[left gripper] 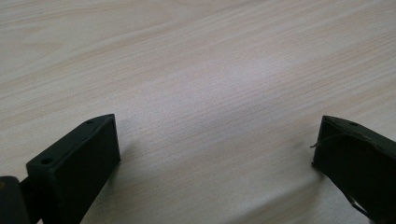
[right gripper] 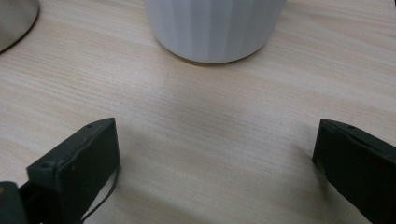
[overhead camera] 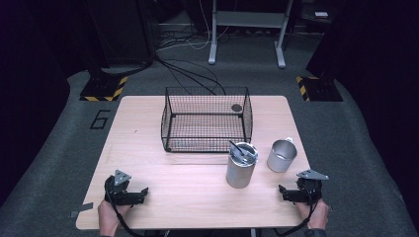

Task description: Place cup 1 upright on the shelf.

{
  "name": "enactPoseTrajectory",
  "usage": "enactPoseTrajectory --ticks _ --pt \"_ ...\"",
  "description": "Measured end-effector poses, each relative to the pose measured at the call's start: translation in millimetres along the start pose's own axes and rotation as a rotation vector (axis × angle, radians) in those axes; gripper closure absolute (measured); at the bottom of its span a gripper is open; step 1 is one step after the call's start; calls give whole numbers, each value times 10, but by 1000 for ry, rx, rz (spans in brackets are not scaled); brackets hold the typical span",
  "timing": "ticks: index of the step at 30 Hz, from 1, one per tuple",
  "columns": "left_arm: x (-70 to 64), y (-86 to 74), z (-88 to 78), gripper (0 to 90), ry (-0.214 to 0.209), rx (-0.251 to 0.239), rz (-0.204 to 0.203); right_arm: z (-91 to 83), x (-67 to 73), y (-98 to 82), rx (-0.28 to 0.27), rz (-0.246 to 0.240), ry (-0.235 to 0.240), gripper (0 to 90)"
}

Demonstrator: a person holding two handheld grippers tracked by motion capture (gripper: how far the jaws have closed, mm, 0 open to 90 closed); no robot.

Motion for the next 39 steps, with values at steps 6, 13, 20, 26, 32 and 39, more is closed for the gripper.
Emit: enactPoseTrajectory --ticks 6,13,20,26,32,39 --pt "-6 27 10 4 -3 9 9 5 -7 8 -2 -9 2 2" --pt "-116 147 -12 8 -38 7 30 9 -9 10 -5 -13 3 2" --pt "-259 351 -71 7 -76 -59 42 9 -9 11 -5 -13 4 2" --pt "-393 605 -132 11 -107 -97 91 9 -10 10 -5 -15 4 3" --pt "-532 804 -173 10 -159 -122 138 9 -10 10 -5 -15 4 3" --pt "-631 946 -206 11 -184 -137 168 8 -7 9 -5 -8 3 4"
Point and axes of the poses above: each handheld gripper's, and its own axes: z roughly forward along the jaws, y roughly out of its top, x roughly to its left, the point moved 1 cm from there along z, roughly forward along the jaws, and after that the axes turned 15 degrees about z, right-handed, at the moved point
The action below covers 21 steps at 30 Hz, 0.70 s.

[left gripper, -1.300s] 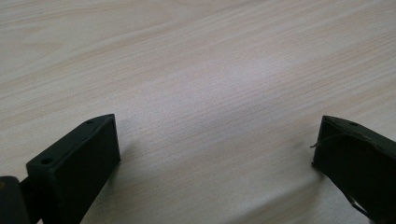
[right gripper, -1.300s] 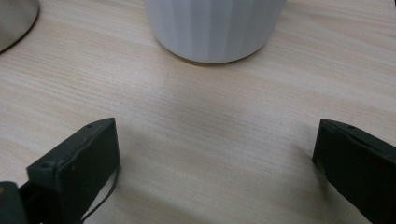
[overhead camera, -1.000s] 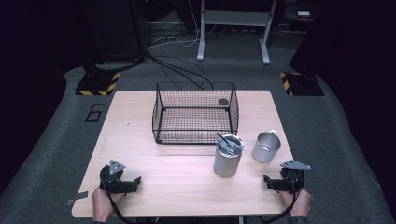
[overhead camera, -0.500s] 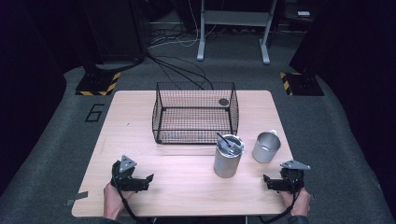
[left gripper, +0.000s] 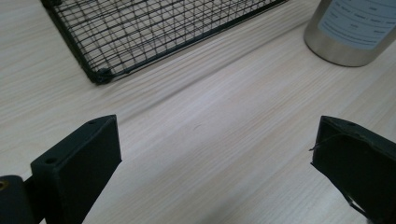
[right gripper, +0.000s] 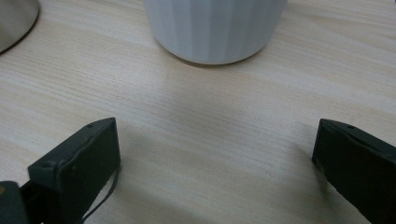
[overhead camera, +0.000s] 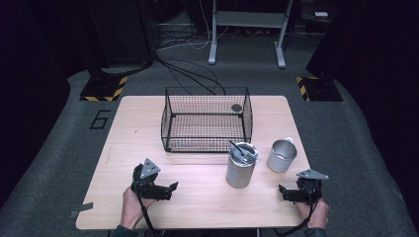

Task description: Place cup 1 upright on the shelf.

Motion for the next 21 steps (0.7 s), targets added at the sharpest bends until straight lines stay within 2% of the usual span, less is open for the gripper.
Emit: enactPoseTrajectory --ticks 8,11,21 --pt "-75 186 66 11 -28 -17 37 -1 -1 -1 -1 1 -1 7" --pt "-99 227 88 11 -36 -22 36 -1 -1 -1 -1 1 -1 7" --pt "-191 430 183 11 -64 -30 95 0 -4 0 -1 -2 -1 7"
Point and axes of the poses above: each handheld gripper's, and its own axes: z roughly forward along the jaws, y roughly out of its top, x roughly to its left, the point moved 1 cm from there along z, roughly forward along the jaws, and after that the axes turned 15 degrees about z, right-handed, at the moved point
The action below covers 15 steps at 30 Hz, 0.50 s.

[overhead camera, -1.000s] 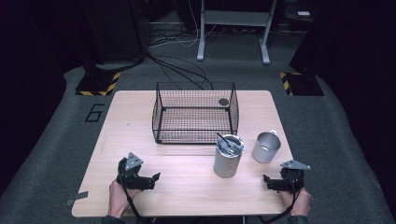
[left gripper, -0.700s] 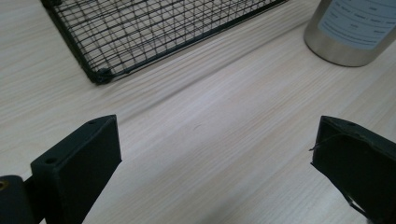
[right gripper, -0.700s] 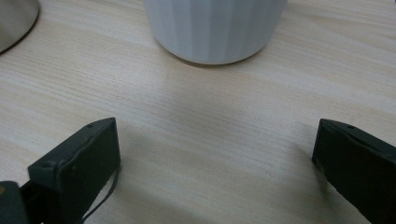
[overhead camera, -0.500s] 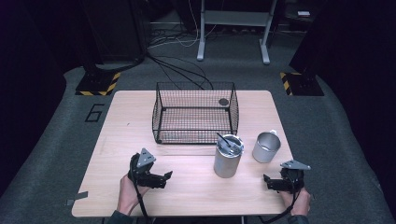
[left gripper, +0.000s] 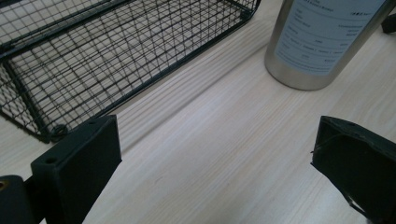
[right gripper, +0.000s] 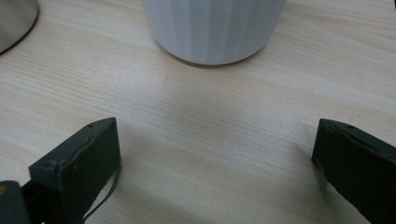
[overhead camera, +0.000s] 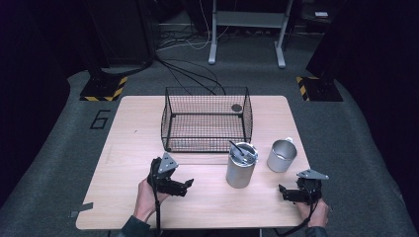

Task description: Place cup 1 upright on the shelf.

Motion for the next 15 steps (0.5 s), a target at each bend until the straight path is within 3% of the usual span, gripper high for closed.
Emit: enactPoseTrajectory --ticks 15 --pt "-185 357 196 12 -68 -51 46 0 -1 0 0 0 3 11"
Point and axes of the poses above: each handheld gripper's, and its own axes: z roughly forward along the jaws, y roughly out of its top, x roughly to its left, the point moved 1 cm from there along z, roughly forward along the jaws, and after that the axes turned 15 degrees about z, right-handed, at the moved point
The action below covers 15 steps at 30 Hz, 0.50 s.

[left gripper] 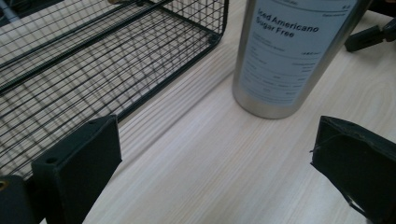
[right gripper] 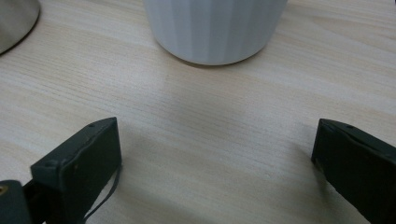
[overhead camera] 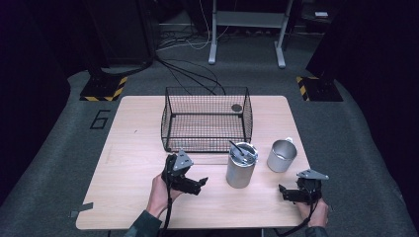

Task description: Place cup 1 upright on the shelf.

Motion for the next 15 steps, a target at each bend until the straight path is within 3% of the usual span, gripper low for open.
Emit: enactPoseTrajectory --ticks 3,4,11,15 --pt "-25 51 46 9 -7 -6 15 0 0 0 0 0 1 11" --pt "-46 85 70 9 -27 -8 12 0 0 0 0 0 0 11" --pt "-85 179 157 7 -37 -27 28 -1 2 -1 0 0 -1 12" --pt "-107 248 227 6 -53 -46 18 -1 2 -1 0 -1 -1 12"
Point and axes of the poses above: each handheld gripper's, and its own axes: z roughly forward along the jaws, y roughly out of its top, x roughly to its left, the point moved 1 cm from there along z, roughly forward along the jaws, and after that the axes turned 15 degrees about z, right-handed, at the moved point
